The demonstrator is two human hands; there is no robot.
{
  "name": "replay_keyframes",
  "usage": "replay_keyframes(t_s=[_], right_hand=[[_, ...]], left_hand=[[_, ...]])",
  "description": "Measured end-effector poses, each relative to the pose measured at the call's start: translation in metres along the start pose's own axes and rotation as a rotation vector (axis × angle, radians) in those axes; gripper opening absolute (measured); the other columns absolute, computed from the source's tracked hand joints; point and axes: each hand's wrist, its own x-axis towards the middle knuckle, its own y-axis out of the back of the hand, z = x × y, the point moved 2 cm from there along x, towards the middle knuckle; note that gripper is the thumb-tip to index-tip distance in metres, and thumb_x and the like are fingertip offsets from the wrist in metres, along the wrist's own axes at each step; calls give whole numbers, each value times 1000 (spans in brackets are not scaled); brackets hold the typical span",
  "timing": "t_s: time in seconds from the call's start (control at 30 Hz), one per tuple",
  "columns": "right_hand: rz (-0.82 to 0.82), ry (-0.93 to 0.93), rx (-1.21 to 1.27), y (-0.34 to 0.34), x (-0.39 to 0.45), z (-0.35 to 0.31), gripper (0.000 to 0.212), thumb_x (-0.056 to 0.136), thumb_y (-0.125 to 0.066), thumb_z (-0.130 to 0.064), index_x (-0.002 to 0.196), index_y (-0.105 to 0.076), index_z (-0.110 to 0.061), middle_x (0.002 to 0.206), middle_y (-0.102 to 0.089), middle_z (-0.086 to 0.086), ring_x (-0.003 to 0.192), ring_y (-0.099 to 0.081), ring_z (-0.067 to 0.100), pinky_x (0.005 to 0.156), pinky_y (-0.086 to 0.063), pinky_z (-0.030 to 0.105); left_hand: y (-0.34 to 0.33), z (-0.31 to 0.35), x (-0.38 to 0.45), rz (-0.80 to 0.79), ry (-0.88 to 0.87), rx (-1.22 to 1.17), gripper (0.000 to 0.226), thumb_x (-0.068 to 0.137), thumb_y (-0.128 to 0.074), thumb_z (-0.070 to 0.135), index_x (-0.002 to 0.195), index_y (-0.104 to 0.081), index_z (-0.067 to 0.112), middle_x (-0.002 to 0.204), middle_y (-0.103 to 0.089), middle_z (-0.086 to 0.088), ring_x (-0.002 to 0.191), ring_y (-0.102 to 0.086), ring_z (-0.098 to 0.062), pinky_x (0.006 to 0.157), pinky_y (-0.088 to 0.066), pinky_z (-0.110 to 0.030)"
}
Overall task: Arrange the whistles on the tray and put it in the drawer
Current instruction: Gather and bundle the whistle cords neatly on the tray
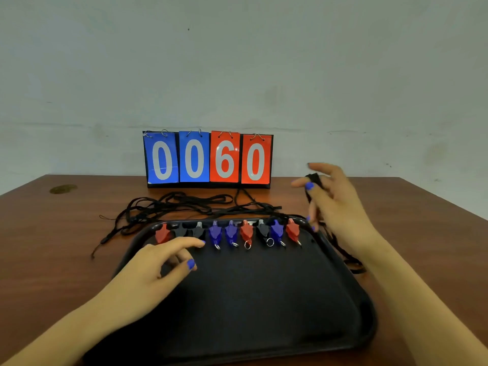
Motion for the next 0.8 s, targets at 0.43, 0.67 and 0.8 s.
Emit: replay_keyframes(t_s=[0.43,0.67,0.8], right_hand=[[-778,-134,207,-90,-67,-22,46,93,-50,-10,134,-47,-31,83,-71,-6,55,-64,9,54,-59,29],[-950,-208,294,-89,-71,-23,73,86,-60,-6,140,-25,-42,92,-70,2,54,-62,12,43,-52,23],[-881,-159,245,-83,-65,-25,67,84,-64,-11,133,-31,-42,78,-68,-5,47,-55,8,40,-44,19]], left_hand=[[-15,20,-11,-423,164,-1242,80,56,-86,31,129,-52,24,126,-51,-28,98,-61,-34,83,-50,-40],[-4,6,-6,-382,186,-1687,57,99,-33,13,148,-4,18,151,5,-23,138,6,-42,114,-6,-52],[16,-8,-6,-114,220,-1595,55,100,-27,21,147,1,21,149,-24,-20,140,-12,-35,115,7,-44]])
